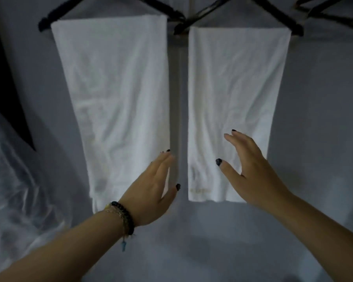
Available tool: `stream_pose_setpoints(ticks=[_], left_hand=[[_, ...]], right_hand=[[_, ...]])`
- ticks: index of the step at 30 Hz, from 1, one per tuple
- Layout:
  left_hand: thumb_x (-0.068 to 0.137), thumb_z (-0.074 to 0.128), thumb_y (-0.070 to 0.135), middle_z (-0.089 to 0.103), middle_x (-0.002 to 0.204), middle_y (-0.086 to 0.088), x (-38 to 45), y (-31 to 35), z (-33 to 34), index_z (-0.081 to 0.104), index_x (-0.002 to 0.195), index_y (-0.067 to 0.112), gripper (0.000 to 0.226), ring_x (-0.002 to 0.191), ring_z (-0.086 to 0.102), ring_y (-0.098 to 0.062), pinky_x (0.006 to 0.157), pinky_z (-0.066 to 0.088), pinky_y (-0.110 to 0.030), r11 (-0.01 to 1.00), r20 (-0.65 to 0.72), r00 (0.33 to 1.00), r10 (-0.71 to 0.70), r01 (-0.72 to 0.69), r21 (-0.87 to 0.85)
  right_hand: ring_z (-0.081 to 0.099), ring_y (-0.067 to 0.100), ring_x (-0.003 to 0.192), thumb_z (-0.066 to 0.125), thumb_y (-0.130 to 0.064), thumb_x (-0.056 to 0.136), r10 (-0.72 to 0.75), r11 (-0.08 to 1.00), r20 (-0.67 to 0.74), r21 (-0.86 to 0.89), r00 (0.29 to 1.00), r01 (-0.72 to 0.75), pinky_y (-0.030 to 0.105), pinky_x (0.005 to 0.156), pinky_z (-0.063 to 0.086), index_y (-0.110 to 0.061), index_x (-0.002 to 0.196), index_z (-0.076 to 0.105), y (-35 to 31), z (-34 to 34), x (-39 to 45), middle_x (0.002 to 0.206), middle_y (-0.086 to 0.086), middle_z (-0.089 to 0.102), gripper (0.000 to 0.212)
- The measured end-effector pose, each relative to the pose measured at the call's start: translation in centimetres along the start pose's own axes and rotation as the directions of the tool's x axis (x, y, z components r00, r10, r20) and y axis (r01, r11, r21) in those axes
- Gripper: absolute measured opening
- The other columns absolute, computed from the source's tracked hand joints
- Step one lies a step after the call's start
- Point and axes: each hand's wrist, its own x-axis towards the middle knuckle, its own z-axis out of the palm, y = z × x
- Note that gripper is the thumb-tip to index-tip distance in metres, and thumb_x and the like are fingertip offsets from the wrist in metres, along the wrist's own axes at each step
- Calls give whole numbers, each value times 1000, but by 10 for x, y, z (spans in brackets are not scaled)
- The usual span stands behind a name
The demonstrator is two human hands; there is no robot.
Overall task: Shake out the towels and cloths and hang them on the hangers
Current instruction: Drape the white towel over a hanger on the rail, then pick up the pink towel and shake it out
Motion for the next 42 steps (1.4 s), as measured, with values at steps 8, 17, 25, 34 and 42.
stream_pose_setpoints(ticks=[8,17,25,34,42], left_hand=[[98,40,42,8,162,-3,-157,-24,16,11,154,13,69,149,2,-13,120,13,-31,984,168,972,-164,173,-40],[96,52,27,10,161,-7,-286,-60,105,15,153,10,70,149,8,-19,121,10,-32,866,398,808,-435,496,-61],[96,53,29,17,159,-6,-376,-75,231,18,152,12,68,147,16,-21,117,16,-30,594,558,505,-658,804,-28],[96,55,19,30,152,-10,-495,-92,416,25,147,7,61,140,30,-22,102,20,-15,235,666,189,-722,972,-21],[90,60,21,44,138,-7,-590,-142,596,41,136,11,51,126,43,-25,98,35,-28,81,694,31,-719,996,40]], right_hand=[[15,10,145,51,-34,96,253,965,225,7,941,-261,28,115,19,-22,149,25,-25,84,-128,158,-5,15,61],[28,21,142,56,-23,95,557,805,419,-63,717,-589,23,111,20,-9,145,36,10,196,-248,153,7,28,55],[32,20,138,59,-15,92,634,678,642,-192,432,-709,20,104,24,-11,142,38,46,320,-356,150,8,32,54],[44,31,125,64,-10,84,780,398,600,-255,178,-881,18,87,29,0,131,48,98,477,-471,134,20,48,50],[46,26,126,60,-37,87,561,710,802,-338,206,-617,40,100,44,-18,144,30,159,637,-571,139,6,43,67]])
